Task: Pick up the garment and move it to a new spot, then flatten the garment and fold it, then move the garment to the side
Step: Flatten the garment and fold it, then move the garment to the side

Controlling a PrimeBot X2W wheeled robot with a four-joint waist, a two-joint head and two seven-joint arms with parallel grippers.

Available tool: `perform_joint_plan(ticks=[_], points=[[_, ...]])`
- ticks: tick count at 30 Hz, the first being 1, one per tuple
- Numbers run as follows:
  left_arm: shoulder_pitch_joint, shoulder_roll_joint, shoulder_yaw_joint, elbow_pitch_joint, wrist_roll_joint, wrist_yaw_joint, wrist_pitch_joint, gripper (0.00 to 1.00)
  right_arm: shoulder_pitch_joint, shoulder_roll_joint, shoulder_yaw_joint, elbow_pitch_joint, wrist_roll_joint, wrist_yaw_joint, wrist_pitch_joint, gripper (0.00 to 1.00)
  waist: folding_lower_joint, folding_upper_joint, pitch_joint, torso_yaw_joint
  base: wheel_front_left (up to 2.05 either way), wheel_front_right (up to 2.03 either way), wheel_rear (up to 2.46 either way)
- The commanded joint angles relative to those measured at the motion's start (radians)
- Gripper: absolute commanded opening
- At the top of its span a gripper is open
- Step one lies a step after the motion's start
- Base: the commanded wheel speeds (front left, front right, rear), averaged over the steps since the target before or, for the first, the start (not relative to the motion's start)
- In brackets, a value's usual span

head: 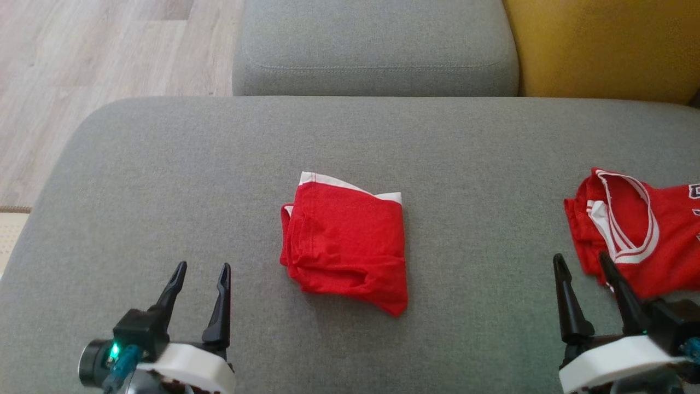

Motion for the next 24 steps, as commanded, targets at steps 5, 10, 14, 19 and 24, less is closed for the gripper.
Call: perform_joint_plan(ticks=[5, 10, 14, 19, 24], points=[[-0.031, 0.018, 0.025, -0.042, -0.006, 0.012, 0.001, 1.00, -0.022, -0.007, 0.016, -0.048, -0.007, 0.007, 0.005, 1.00, 0.0000, 0.0000, -0.001, 0.000, 0.00, 0.00, 0.00], [-0.032, 0.021, 0.023, -0.042, -0.009, 0.015, 0.003, 1.00, -0.023, -0.007, 0.017, -0.050, -0.009, 0.007, 0.009, 1.00, 0.0000, 0.0000, -0.001, 0.000, 0.00, 0.00, 0.00], [-0.034, 0.022, 0.020, -0.043, -0.010, 0.018, 0.002, 1.00, -0.026, -0.007, 0.017, -0.048, -0.011, 0.007, 0.010, 1.00, 0.0000, 0.0000, -0.001, 0.000, 0.00, 0.00, 0.00], [-0.037, 0.023, 0.016, -0.043, -0.012, 0.020, 0.001, 1.00, -0.030, -0.007, 0.017, -0.047, -0.014, 0.007, 0.010, 1.00, 0.0000, 0.0000, 0.000, 0.001, 0.00, 0.00, 0.00], [-0.051, 0.020, 0.009, -0.041, -0.014, 0.021, -0.004, 1.00, -0.034, -0.007, 0.014, -0.038, -0.003, 0.007, 0.010, 1.00, 0.0000, 0.0000, 0.006, 0.012, 0.00, 0.00, 0.00]])
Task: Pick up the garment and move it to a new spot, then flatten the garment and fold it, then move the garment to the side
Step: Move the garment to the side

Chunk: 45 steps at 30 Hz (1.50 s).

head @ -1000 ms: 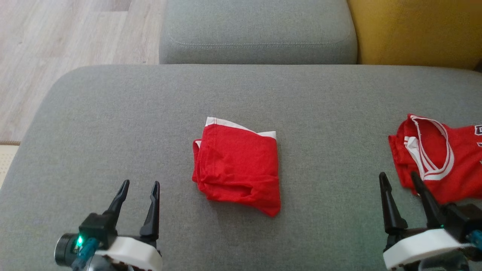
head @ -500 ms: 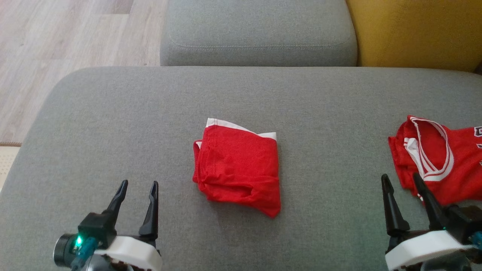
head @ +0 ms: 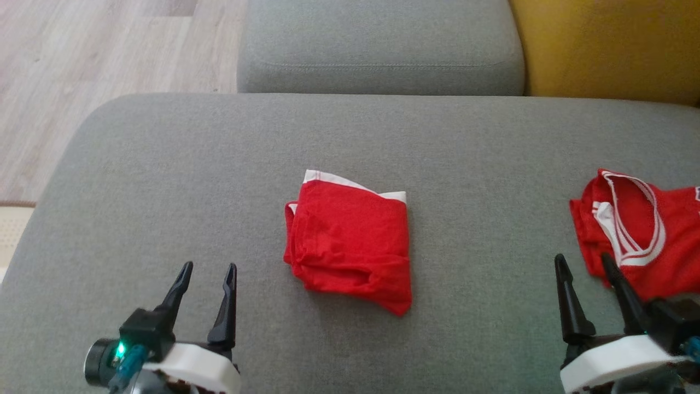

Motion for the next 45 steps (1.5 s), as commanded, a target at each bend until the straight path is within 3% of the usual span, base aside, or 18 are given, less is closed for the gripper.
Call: perform_joint_plan(ticks=[1, 9, 22, 30, 31, 32, 33, 34, 39, 45], points=[[-0.054, 0.011, 0.032, -0.036, -0.007, 0.007, -0.010, 1.00, -0.035, -0.007, 0.018, -0.030, 0.004, 0.007, -0.001, 1.00, 0.0000, 0.0000, 0.005, 0.008, 0.00, 0.00, 0.00], [-0.115, -0.003, 0.021, -0.032, -0.009, 0.003, -0.032, 1.00, -0.099, -0.007, 0.059, 0.057, 0.007, 0.007, -0.004, 1.00, 0.0000, 0.0000, 0.071, 0.074, 0.00, 0.00, 0.00], [-0.253, -0.049, 0.007, 0.029, -0.016, -0.024, -0.076, 1.00, -0.381, -0.007, 0.267, 0.494, 0.079, 0.007, -0.020, 1.00, 0.0000, 0.0000, 0.219, 0.178, 0.00, 0.00, 0.00], [-0.278, -0.067, 0.012, 0.036, -0.010, -0.037, -0.079, 1.00, -0.437, -0.007, 0.385, 0.624, 0.194, 0.007, 0.028, 1.00, 0.0000, 0.0000, 0.244, 0.179, 0.00, 0.00, 0.00], [-0.278, -0.068, 0.015, 0.035, -0.009, -0.039, -0.079, 1.00, -0.439, -0.007, 0.394, 0.637, 0.205, 0.007, 0.044, 0.83, 0.0000, 0.0000, 0.245, 0.175, 0.00, 0.00, 0.00], [-0.279, -0.069, 0.017, 0.034, -0.008, -0.041, -0.079, 1.00, -0.441, -0.007, 0.400, 0.649, 0.215, 0.007, 0.061, 0.40, 0.0000, 0.0000, 0.246, 0.171, 0.00, 0.00, 0.00], [-0.280, -0.070, 0.019, 0.034, -0.007, -0.044, -0.079, 1.00, -0.442, -0.007, 0.405, 0.655, 0.234, 0.007, 0.070, 0.11, 0.0000, 0.0000, 0.247, 0.168, 0.00, 0.00, 0.00], [-0.281, -0.072, 0.021, 0.034, -0.005, -0.045, -0.079, 1.00, -0.446, -0.007, 0.412, 0.658, 0.244, 0.007, 0.073, 0.00, 0.0000, 0.0000, 0.247, 0.164, 0.00, 0.00, 0.00], [-0.281, -0.074, 0.037, 0.026, 0.004, -0.050, -0.079, 1.00, -0.470, -0.007, 0.421, 0.660, 0.241, 0.007, 0.055, 0.00, 0.0000, 0.0000, 0.251, 0.127, 0.00, 0.00, 0.00], [-0.273, -0.072, 0.060, 0.010, 0.015, -0.056, -0.079, 1.00, -0.481, -0.007, 0.395, 0.609, 0.137, 0.007, 0.050, 0.00, 0.0000, 0.0000, 0.255, 0.046, 0.00, 0.00, 0.00]])
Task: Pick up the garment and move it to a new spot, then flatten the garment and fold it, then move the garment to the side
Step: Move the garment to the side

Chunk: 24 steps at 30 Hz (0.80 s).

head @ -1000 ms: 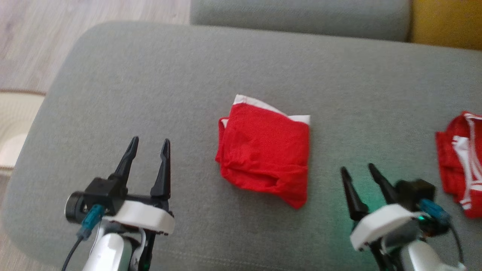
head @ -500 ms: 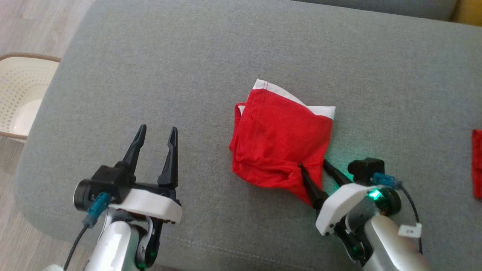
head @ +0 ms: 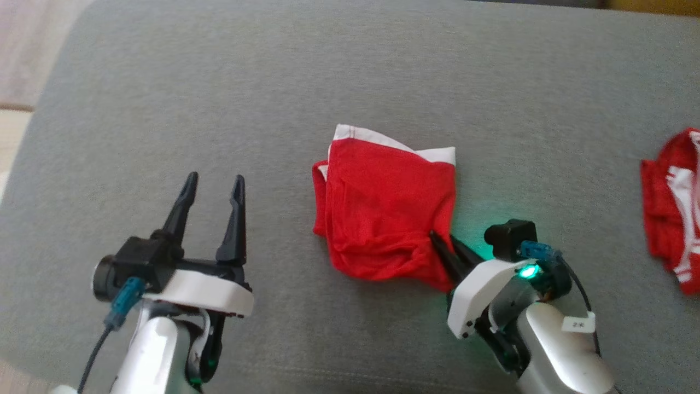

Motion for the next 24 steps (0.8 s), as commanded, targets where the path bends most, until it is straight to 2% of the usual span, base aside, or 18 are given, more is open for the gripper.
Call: perform_joint_plan(ticks=[1, 4, 9, 16, 24], points=[[-0.035, 0.009, 0.045, -0.043, 0.012, -0.001, -0.012, 1.00, 0.001, -0.004, -0.003, -0.039, -0.049, 0.006, 0.002, 0.00, -0.0001, 0.0000, 0.004, -0.050, 0.00, 0.00, 0.00], [-0.034, 0.012, 0.056, -0.056, 0.016, -0.003, -0.012, 1.00, 0.013, -0.026, -0.033, -0.102, -0.142, 0.006, 0.021, 0.00, -0.0001, 0.0000, 0.009, -0.102, 0.00, 0.00, 0.00], [-0.031, 0.018, 0.070, -0.076, 0.023, -0.008, -0.012, 1.00, 0.036, -0.111, -0.068, -0.239, -0.223, 0.006, 0.094, 0.00, -0.0001, 0.0000, 0.021, -0.200, 0.00, 0.00, 0.00], [-0.046, 0.023, 0.074, -0.092, 0.031, -0.020, -0.012, 1.00, 0.014, -0.271, -0.071, -0.386, -0.222, 0.006, 0.185, 0.00, -0.0001, 0.0000, 0.051, -0.303, 0.00, 0.00, 0.00], [-0.072, 0.024, 0.075, -0.103, 0.035, -0.032, -0.012, 1.00, -0.114, -0.490, -0.076, -0.456, -0.193, 0.006, 0.233, 0.00, -0.0001, 0.0000, 0.100, -0.347, 0.00, 0.00, 0.00]])
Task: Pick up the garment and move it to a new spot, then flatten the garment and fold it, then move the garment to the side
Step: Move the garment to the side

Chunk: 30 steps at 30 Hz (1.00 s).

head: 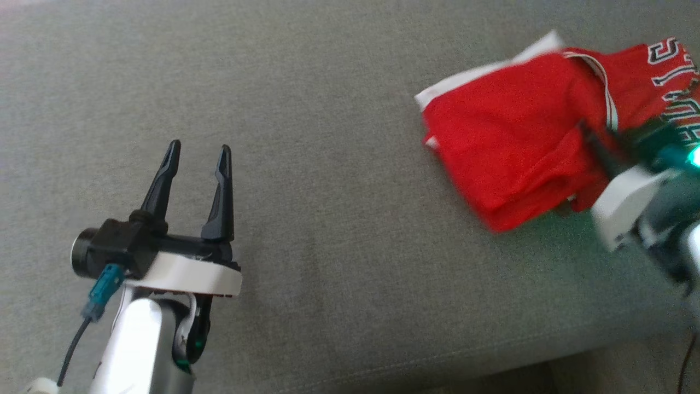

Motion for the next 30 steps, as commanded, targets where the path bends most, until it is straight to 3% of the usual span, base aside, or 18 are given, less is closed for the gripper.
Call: perform_joint_plan(ticks=[1, 7, 13, 17, 30], points=[[-0.032, 0.014, 0.034, -0.038, 0.011, -0.003, -0.008, 1.00, -0.041, -0.069, -0.004, -0.036, 0.014, 0.007, 0.004, 0.00, -0.0001, 0.0000, 0.018, -0.014, 0.00, 0.00, 0.00], [-0.045, 0.011, 0.035, -0.042, 0.012, -0.011, -0.008, 1.00, -0.109, -0.200, -0.052, 0.003, 0.058, 0.007, 0.033, 0.00, -0.0001, 0.0000, 0.043, -0.013, 0.00, 0.00, 0.00], [-0.057, 0.007, 0.037, -0.050, 0.013, -0.017, -0.008, 1.00, -0.108, -0.208, -0.133, 0.035, 0.058, 0.007, 0.071, 0.00, -0.0001, 0.0000, 0.067, -0.009, 0.00, 0.00, 0.00], [-0.076, 0.005, 0.035, -0.054, 0.015, -0.027, -0.008, 1.00, -0.107, -0.165, -0.187, 0.076, 0.057, 0.007, 0.083, 0.00, -0.0001, 0.0000, 0.090, 0.002, 0.00, 0.00, 0.00], [-0.115, -0.006, 0.038, -0.057, 0.015, -0.048, -0.008, 1.00, -0.047, 0.082, -0.423, 0.164, -0.039, 0.007, 0.031, 0.00, -0.0001, 0.0000, 0.153, 0.034, 0.00, 0.00, 0.00]])
